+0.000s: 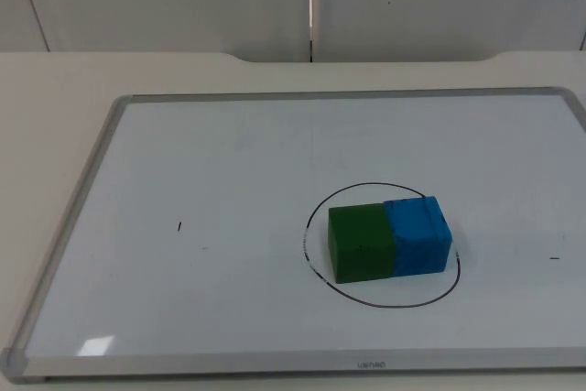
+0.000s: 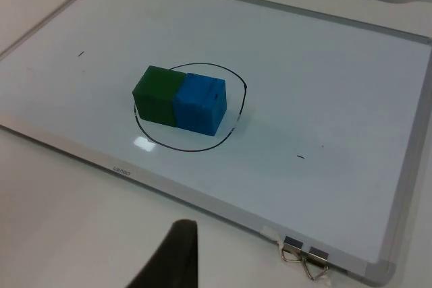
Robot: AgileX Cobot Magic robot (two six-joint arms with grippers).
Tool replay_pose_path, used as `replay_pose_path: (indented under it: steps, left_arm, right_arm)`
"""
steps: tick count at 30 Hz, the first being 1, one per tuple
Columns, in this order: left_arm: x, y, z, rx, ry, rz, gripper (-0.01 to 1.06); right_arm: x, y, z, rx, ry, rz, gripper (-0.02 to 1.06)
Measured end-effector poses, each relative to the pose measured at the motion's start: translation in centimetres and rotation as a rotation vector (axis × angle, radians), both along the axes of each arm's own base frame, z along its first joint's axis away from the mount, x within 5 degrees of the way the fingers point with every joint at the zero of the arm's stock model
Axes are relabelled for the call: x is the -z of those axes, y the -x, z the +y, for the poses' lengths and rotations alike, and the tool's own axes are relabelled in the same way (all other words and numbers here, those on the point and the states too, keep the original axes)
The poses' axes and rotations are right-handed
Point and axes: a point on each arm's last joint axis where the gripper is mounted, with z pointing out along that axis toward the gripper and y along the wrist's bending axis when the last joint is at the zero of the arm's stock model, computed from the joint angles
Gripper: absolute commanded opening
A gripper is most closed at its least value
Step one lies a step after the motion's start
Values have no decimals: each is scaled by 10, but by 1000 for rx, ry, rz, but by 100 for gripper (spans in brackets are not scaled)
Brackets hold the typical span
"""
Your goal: Push the two cubes into the marked area.
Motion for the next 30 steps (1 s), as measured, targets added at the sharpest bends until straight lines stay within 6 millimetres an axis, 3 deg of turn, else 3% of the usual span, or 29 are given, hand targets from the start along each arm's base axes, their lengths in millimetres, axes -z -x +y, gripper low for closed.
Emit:
replay_pose_path:
  steps: [15,21,30]
  left_arm:
    - [0,0,0,0,0,0,89]
    - [0,0,0,-1,3,2,105]
    - [0,-1,2,-40,24,18,105]
  right_arm:
    - [0,0,0,0,0,0,105]
    - [0,0,0,0,0,0,105]
    - [0,0,0,0,0,0,105]
